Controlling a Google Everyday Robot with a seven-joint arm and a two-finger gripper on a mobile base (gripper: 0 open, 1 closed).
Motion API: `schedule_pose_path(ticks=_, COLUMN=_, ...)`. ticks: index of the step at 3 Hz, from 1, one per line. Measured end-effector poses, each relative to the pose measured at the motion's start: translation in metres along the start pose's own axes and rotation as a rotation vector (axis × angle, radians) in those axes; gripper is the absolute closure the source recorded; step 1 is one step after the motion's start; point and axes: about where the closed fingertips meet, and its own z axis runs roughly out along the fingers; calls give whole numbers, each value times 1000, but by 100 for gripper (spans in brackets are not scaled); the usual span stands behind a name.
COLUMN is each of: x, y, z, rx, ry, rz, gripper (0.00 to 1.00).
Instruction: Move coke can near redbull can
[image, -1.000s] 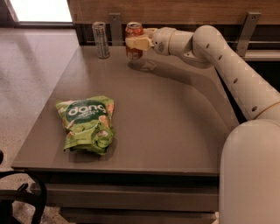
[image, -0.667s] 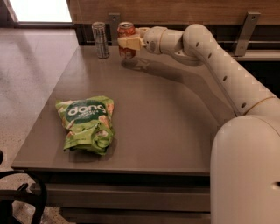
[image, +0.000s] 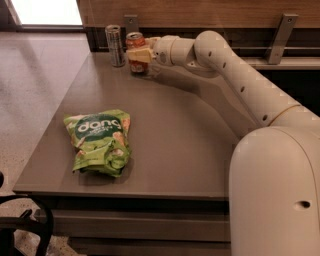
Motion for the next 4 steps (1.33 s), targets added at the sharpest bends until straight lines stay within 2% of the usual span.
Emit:
schedule_pose_path(ticks=2, x=-1, y=4, z=4, rx=-10, ry=-1, rz=0, gripper=56)
schedule_pose_path(ticks=3, x=-1, y=7, z=7, rx=-17, ry=-2, rz=2, gripper=25)
schedule_pose_path(ticks=4, x=0, y=9, z=10, rx=-21, ry=-2, rz=2, gripper=1)
